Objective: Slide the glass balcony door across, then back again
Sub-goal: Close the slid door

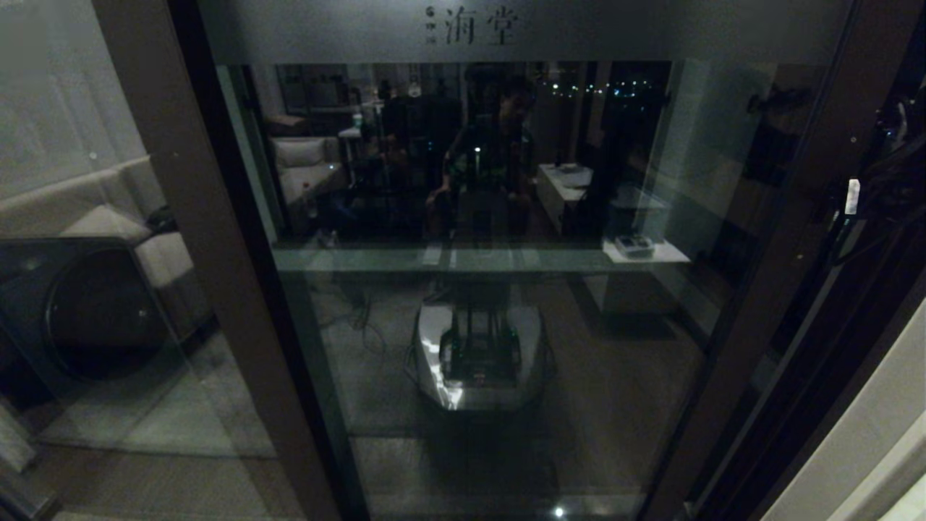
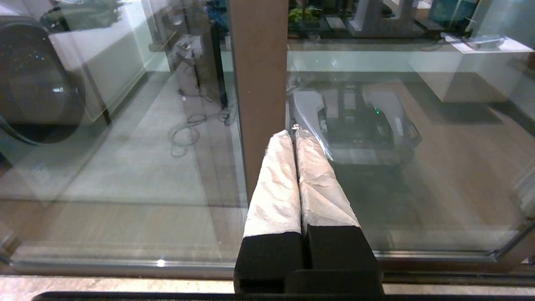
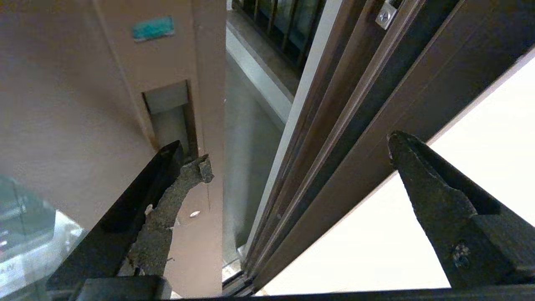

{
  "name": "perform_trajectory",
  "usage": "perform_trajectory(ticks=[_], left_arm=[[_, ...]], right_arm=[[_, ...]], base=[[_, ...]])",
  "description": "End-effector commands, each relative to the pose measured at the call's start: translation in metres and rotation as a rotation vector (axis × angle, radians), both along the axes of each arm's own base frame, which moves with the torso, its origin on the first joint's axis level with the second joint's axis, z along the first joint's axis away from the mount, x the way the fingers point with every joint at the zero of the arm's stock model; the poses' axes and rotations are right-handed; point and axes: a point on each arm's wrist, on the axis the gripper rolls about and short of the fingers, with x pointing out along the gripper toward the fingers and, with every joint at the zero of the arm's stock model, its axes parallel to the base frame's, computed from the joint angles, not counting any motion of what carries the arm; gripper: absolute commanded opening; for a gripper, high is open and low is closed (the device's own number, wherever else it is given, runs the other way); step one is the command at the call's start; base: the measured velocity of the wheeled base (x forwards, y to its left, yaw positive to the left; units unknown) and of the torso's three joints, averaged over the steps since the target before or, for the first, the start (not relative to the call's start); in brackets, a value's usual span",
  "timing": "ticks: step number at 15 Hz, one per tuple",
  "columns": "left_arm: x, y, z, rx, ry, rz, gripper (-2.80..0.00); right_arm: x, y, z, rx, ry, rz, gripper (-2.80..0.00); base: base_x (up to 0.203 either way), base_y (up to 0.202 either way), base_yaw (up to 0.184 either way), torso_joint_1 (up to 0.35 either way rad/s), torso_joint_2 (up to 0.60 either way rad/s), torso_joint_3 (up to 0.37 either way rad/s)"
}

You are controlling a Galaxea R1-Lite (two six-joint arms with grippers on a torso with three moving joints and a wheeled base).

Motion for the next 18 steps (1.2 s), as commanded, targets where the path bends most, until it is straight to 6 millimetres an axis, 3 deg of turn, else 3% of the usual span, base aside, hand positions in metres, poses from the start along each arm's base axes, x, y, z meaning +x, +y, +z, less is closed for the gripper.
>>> perform_trajectory(ticks=[1,18], left_arm=[[0.0,0.0,0.0,0.0,0.003,0.0,-2.8],[0.0,0.0,0.0,0.0,0.003,0.0,-2.8]], right_arm=[[0.004,-0.002,-0.002,-0.001,0.005,-0.003,0.0],[0.022,-0.013,-0.016,0.004,-0.004,-0.029,0.0]], base=[[0.0,0.0,0.0,0.0,0.0,0.0],[0.0,0.0,0.0,0.0,0.0,0.0]])
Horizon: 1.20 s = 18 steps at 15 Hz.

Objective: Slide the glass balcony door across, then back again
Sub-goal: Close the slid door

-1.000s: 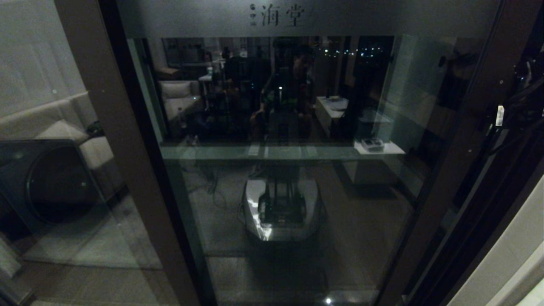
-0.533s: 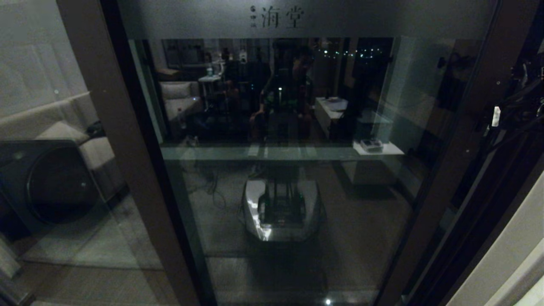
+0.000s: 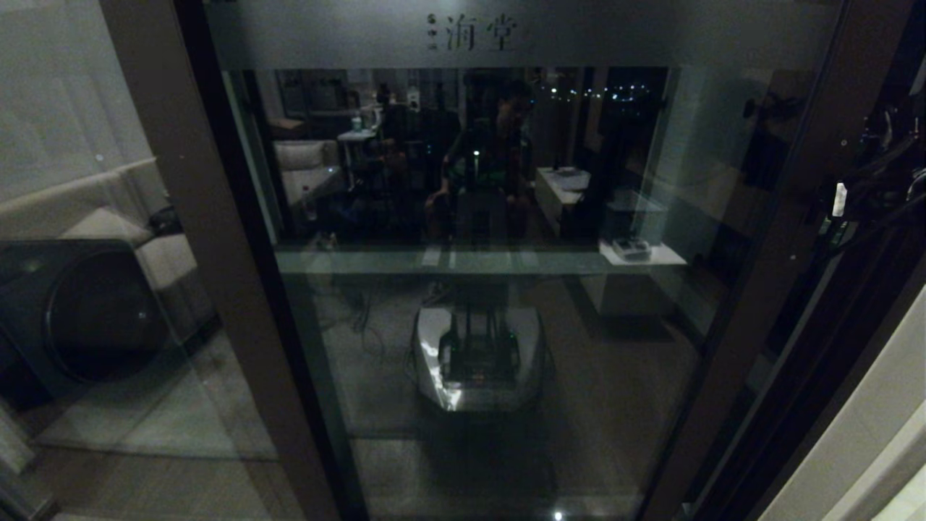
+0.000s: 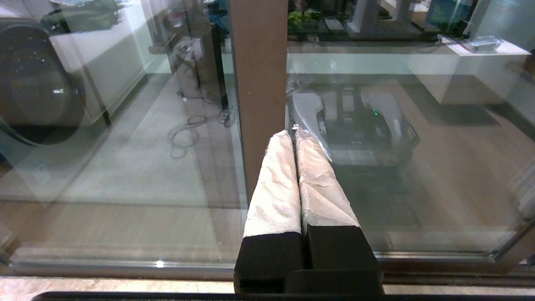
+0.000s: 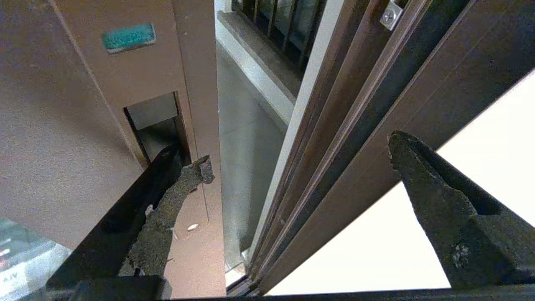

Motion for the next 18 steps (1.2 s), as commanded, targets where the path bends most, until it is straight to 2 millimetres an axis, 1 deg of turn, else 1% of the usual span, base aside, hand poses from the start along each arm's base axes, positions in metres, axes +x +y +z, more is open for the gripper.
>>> perform_trajectory(ticks=[1,5,7,13,18], left_arm=[[0.0,0.0,0.0,0.0,0.003,0.0,-2.8],[0.0,0.0,0.0,0.0,0.001,0.001,-2.8],[0.0,0.0,0.0,0.0,0.003,0.0,-2.8],[0.0,0.0,0.0,0.0,0.002,0.0,-2.8],[0.0,0.0,0.0,0.0,0.003,0.0,-2.8]], right_arm=[[0.002,-0.001,-0.002,0.0,0.005,-0.005,0.0],[0.003,-0.005,-0.002,-0.002,0.002,-0.015,0.0],[0.004,-0.011,-0.002,-0.004,-0.002,-0.027,0.0],[0.004,-0.011,-0.002,-0.004,0.0,-0.029,0.0],[0.01,-0.016,-0.008,-0.004,0.013,-0.038,0.0]], base=[[0.0,0.0,0.0,0.0,0.0,0.0],[0.0,0.0,0.0,0.0,0.0,0.0],[0.0,0.0,0.0,0.0,0.0,0.0],[0.0,0.0,0.0,0.0,0.0,0.0],[0.0,0.0,0.0,0.0,0.0,0.0]])
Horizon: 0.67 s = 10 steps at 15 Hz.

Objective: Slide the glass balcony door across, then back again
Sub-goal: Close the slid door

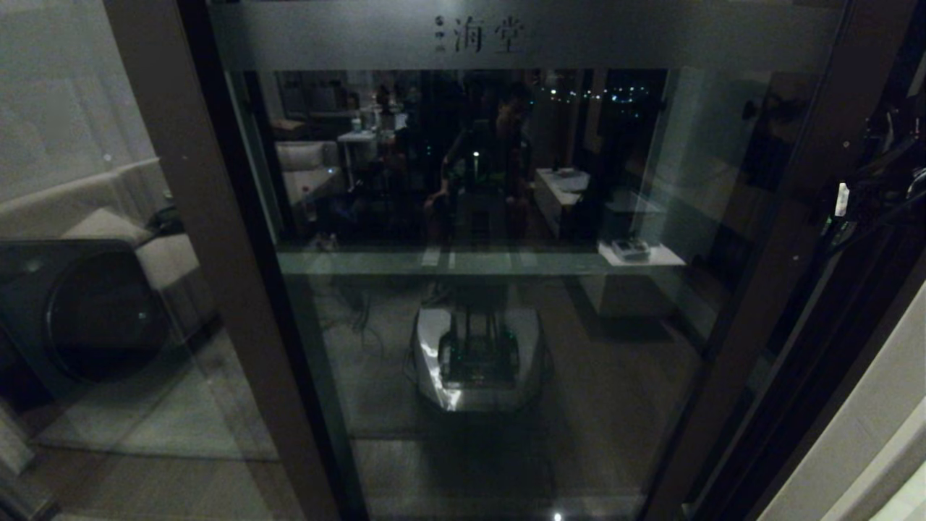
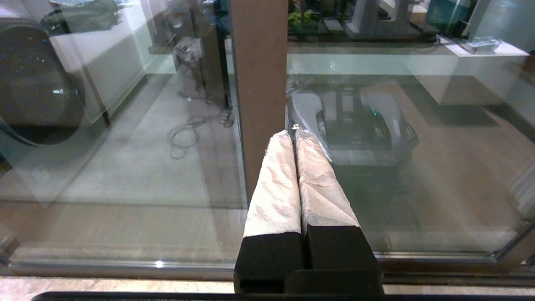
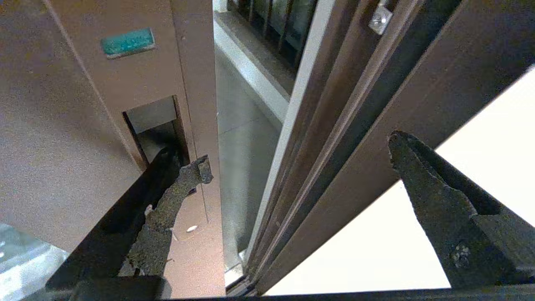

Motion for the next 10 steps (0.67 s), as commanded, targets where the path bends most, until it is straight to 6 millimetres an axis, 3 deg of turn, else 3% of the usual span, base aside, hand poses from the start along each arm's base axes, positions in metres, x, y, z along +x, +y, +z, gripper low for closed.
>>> perform_trajectory(ticks=[1,10], left_arm=[[0.0002,0.0,-0.0004,0.0,0.003,0.0,-2.8],[0.0002,0.0,-0.0004,0.0,0.003,0.0,-2.8]], right_arm=[[0.0046,-0.0039,-0.0051,0.001,0.01,-0.007,0.0],[0.0067,-0.0092,-0.0053,0.0,0.005,-0.018,0.0]], base=[[0.0,0.0,0.0,0.0,0.0,0.0],[0.0,0.0,0.0,0.0,0.0,0.0]])
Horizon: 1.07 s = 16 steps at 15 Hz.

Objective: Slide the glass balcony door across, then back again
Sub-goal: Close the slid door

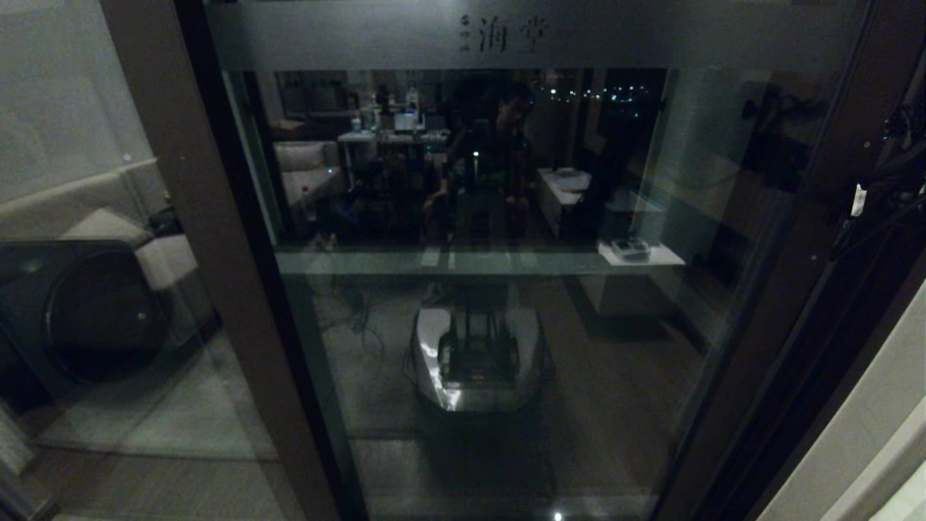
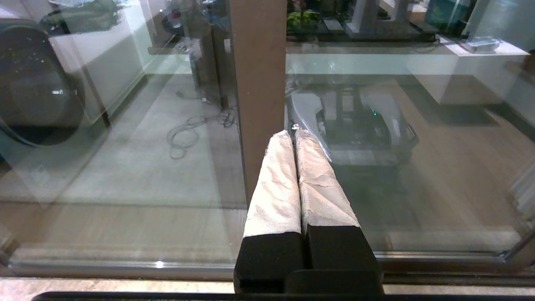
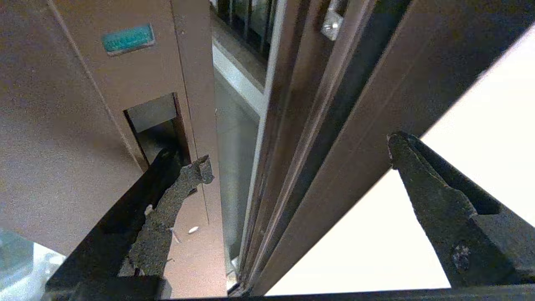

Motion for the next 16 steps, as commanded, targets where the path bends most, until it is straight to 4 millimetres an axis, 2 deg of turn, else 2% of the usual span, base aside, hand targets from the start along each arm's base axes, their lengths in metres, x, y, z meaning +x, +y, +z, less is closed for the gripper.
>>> perform_trajectory(ticks=[1,2,3,16], left_arm=[[0.0,0.0,0.0,0.0,0.003,0.0,-2.8],[0.0,0.0,0.0,0.001,0.003,0.0,-2.8],[0.0,0.0,0.0,0.0,0.002,0.0,-2.8],[0.0,0.0,0.0,0.001,0.002,0.0,-2.8]], right_arm=[[0.003,-0.004,-0.004,0.003,0.011,-0.004,0.0],[0.003,-0.005,-0.005,0.003,0.014,-0.005,-0.23],[0.002,-0.006,-0.004,0.002,0.011,-0.009,-2.8],[-0.006,-0.011,0.006,-0.007,-0.011,-0.027,-2.8]], base=[[0.0,0.0,0.0,0.0,0.0,0.0],[0.0,0.0,0.0,0.0,0.0,0.0],[0.0,0.0,0.0,0.0,0.0,0.0],[0.0,0.0,0.0,0.0,0.0,0.0]])
